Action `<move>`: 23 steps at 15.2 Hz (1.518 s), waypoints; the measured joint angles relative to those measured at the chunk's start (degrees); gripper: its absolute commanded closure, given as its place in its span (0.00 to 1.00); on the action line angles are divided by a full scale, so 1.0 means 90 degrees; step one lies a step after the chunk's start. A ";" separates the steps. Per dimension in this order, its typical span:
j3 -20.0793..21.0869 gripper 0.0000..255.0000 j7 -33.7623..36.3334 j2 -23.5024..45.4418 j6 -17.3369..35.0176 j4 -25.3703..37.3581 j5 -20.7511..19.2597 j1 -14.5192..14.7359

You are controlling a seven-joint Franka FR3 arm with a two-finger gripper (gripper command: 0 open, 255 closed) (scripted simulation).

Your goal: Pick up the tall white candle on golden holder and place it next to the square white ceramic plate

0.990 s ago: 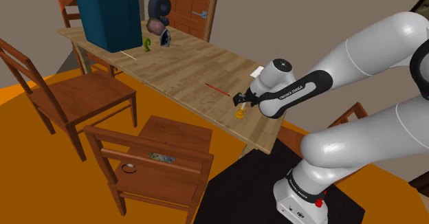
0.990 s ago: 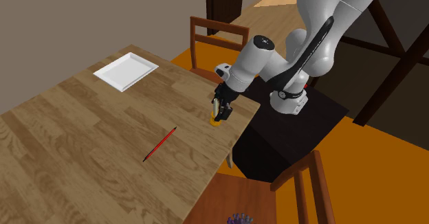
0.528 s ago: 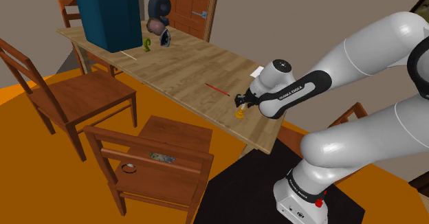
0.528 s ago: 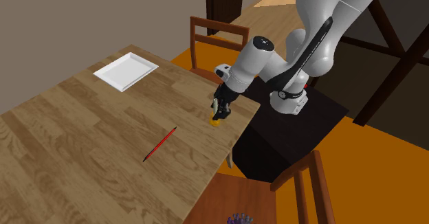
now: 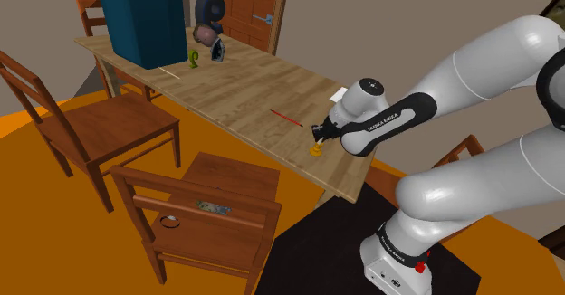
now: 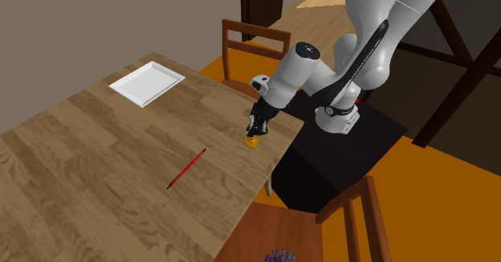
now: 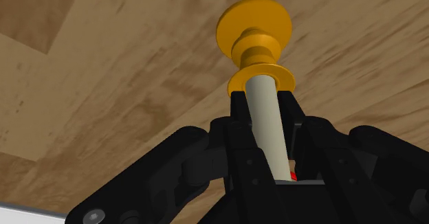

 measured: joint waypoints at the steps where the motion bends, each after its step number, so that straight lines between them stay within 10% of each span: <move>1: -0.0001 1.00 0.0000 -0.0001 -0.0002 0.0001 0.0001 0.0001; 23: -0.1130 1.00 -0.0904 -0.1763 -0.2603 0.0751 0.0834 0.1264</move>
